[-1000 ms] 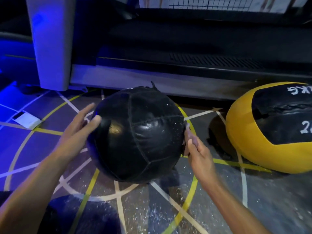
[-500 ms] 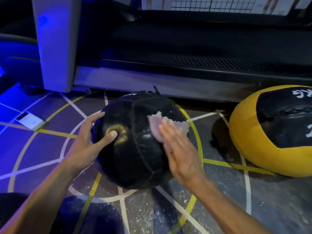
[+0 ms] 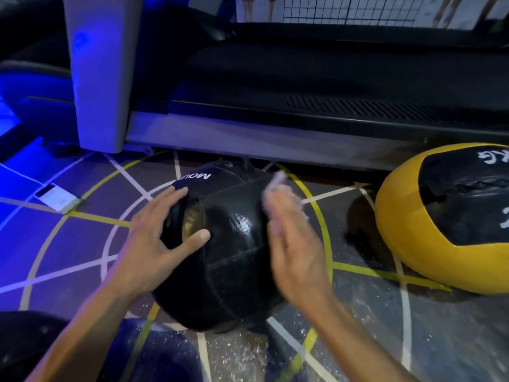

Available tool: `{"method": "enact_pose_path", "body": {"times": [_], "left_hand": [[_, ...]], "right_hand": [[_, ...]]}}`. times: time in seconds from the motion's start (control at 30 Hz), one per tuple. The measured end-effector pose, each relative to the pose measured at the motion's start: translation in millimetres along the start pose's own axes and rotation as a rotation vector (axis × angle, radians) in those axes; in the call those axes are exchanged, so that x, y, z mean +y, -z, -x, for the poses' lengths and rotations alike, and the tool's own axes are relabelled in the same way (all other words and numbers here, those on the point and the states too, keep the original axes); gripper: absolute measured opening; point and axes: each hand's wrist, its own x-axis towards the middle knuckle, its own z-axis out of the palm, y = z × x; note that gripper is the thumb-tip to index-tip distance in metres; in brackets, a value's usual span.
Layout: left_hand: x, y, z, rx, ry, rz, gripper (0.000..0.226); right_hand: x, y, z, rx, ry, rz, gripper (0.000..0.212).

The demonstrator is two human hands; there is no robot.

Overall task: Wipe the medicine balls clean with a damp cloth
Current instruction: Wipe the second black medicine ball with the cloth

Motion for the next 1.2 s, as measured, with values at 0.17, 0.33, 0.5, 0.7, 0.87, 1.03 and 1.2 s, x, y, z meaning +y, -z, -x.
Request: {"method": "enact_pose_path", "body": {"times": [0.17,0.33,0.5,0.7,0.87,1.03,1.2], "left_hand": [[-3,5,0,0.015,-0.013,0.043,0.077],[-12,11,12,0.034,0.03,0.083,0.087],[-17,15,25,0.023,0.026,0.035,0.09],[-18,13,23,0.042,0.004,0.026,0.08],[-22,10,27,0.066,0.021,0.049,0.084],[-20,7,21,0.065,0.027,0.034,0.088],[-22,-2,7,0.077,0.006,0.083,0.079]], "right_hand": [[59,3,11,-0.102,-0.102,0.036,0.039],[89,20,9,-0.025,-0.834,-0.174,0.03],[5,0,-31,-0.03,0.001,-0.173,0.043],[83,9,-7,-0.217,-0.488,0.093,0.029],[87,16,-2,0.01,-0.78,-0.181,0.031],[20,5,-6,-0.112,0.027,-0.058,0.042],[60,14,41,-0.027,-0.205,-0.114,0.043]]}}
